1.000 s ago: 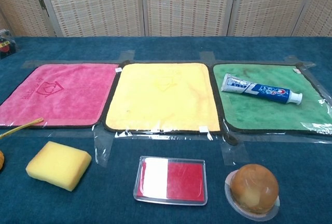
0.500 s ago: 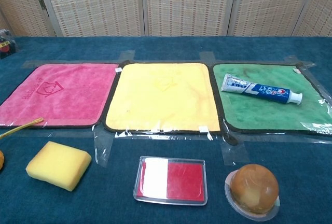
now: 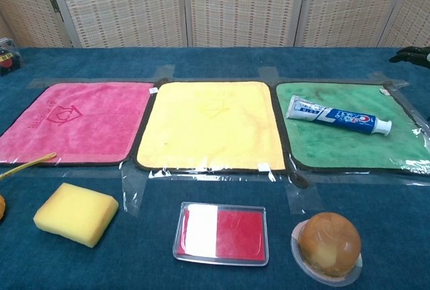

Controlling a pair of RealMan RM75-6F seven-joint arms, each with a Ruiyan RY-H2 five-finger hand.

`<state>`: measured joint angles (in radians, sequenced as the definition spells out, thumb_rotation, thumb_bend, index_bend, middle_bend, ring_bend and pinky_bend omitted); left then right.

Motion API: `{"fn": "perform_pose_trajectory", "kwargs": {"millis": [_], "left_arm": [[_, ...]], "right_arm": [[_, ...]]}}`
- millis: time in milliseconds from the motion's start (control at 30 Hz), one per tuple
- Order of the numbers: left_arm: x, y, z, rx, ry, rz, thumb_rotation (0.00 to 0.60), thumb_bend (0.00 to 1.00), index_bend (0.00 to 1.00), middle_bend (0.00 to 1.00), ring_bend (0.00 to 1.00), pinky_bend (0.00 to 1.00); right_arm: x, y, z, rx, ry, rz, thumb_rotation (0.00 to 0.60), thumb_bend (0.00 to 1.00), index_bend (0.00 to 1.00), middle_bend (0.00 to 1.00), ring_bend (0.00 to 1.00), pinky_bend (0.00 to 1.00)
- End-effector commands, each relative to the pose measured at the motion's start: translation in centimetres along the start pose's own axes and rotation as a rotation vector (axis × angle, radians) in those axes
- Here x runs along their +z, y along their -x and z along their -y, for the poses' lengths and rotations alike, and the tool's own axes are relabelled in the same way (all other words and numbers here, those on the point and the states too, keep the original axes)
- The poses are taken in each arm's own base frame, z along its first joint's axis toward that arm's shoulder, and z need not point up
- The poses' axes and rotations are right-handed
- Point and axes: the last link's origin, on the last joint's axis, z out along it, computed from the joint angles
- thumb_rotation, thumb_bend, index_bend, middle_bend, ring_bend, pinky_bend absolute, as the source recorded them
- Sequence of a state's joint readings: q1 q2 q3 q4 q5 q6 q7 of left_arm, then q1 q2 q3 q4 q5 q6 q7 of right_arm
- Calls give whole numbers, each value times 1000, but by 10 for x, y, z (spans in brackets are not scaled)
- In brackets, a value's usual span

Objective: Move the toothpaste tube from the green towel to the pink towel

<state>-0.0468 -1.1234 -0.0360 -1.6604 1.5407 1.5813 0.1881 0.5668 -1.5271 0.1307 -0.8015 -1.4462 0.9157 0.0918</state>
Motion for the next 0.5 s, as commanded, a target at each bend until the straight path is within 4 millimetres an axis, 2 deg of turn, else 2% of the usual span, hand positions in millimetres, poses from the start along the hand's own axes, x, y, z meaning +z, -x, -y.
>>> {"fn": "perform_pose_trajectory", "kwargs": {"millis": [33, 300, 500], "left_arm": [[0, 0, 0, -1, -1, 1, 600, 377, 179, 198, 151, 14], [-3, -2, 3, -3, -12, 4, 600, 377, 179, 198, 151, 14], [-3, -2, 2, -1, -10, 4, 600, 377, 179, 198, 151, 15]], "right_arm": [[17, 3, 15, -13, -34, 7, 600, 96, 0, 0, 0, 0], [36, 7, 32, -43, -80, 11, 600, 97, 0, 0, 0, 0], [41, 10, 47, -58, -127, 12, 600, 96, 0, 0, 0, 0]]}}
